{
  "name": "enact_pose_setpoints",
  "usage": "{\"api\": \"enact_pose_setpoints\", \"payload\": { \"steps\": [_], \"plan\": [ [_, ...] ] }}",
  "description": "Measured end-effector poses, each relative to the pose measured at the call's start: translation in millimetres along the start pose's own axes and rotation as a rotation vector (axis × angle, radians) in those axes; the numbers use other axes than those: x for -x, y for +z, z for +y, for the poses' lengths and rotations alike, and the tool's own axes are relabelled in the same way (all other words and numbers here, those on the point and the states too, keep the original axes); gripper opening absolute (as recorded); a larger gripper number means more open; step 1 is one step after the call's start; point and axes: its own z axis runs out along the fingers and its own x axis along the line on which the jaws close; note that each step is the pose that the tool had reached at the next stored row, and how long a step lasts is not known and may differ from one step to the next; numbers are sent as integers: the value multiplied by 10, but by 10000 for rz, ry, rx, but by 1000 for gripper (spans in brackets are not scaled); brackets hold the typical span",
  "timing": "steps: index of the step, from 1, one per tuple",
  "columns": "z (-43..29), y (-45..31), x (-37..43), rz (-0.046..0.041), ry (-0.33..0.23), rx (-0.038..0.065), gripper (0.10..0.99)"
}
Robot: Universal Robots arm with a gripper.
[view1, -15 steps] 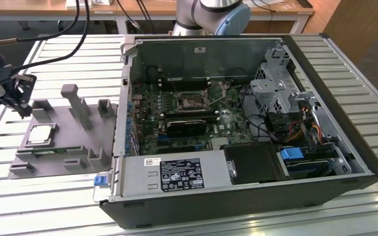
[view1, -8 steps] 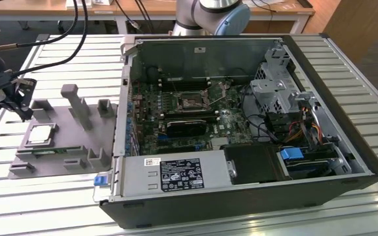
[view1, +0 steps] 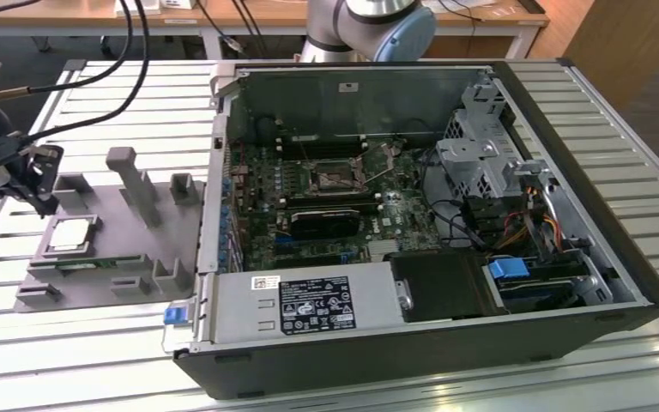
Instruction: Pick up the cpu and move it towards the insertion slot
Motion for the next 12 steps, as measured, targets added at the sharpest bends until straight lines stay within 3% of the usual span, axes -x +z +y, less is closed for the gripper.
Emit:
{"api": "enact_pose_setpoints", "payload": {
  "steps": [6, 12],
  "plan": [
    [-4, 103, -19, 7, -1, -12, 102],
    [-8, 199, -19, 194, 6, -9, 102]
  ]
}}
